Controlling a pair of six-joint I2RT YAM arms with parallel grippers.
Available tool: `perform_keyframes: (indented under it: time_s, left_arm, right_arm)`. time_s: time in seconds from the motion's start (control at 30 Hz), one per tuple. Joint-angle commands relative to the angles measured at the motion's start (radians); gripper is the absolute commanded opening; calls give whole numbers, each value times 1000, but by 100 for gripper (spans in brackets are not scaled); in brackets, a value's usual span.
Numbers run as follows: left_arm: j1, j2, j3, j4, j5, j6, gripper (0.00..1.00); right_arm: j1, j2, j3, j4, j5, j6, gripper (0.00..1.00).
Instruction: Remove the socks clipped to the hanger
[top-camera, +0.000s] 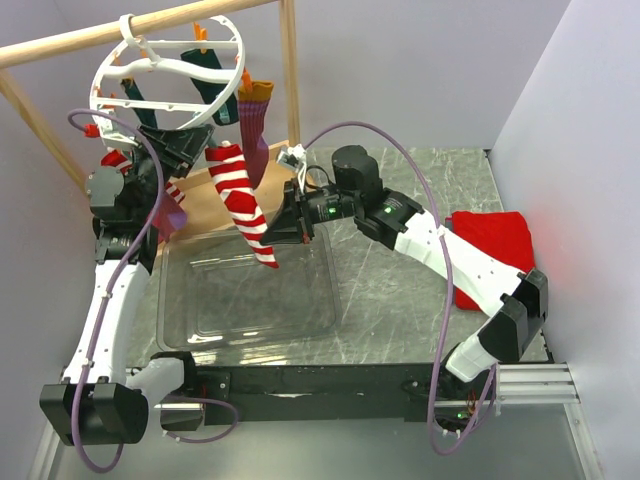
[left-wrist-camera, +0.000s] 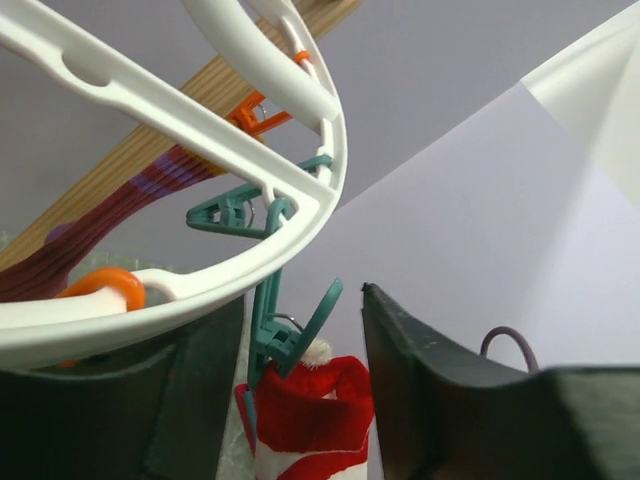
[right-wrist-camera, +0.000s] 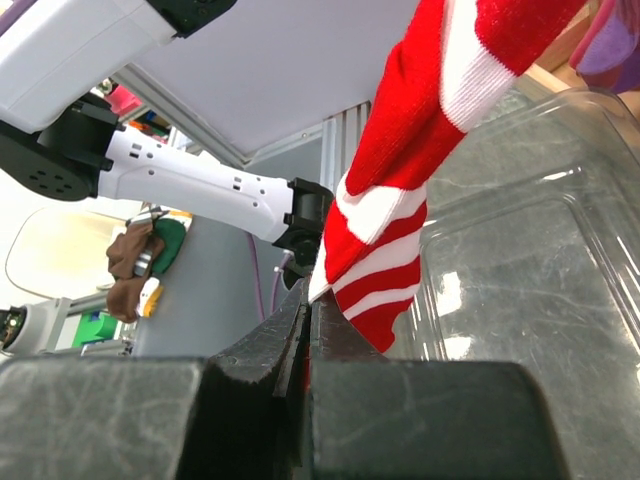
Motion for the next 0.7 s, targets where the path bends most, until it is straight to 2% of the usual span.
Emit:
perform_keyframes:
  time_s: [0.0, 0.07, 0.3, 0.37, 0.43, 0.47, 0.5, 0.57, 0.6, 0.67]
  left_arm:
    - [3, -4, 17, 54, 8, 12, 42]
    - [3, 10, 28, 46, 14, 18, 37]
    - [3, 25, 43, 9, 8, 41, 5]
    - [3, 25, 63, -40, 5, 67, 5]
    - [3, 20, 71, -67, -4, 84, 10]
    - [3, 11, 70, -87, -10, 89, 17]
    - [3, 4, 60, -94, -14, 92, 32]
    - [3, -15, 47, -107, -17, 100, 46]
    - [3, -19, 40, -118, -17, 103, 56]
    - [3, -29, 39, -139, -4, 118, 63]
  right_arm:
    - [-2, -54, -20, 28, -36, 6, 0]
    - [-1, -57, -33, 36, -36, 7, 0]
    - [-1, -91, -104, 71, -31, 27, 0]
    - [-1, -103, -141, 96, -22, 49, 0]
    - [-2, -115, -170, 126, 2, 94, 0]
    - [-1, -120, -205, 145, 10, 116, 0]
    - [-1, -128, -227, 159, 16, 145, 0]
    - [1, -135, -291, 232, 56, 242, 0]
    - [1, -140, -313, 251, 64, 269, 0]
    - [3, -146, -377, 320, 80, 357, 0]
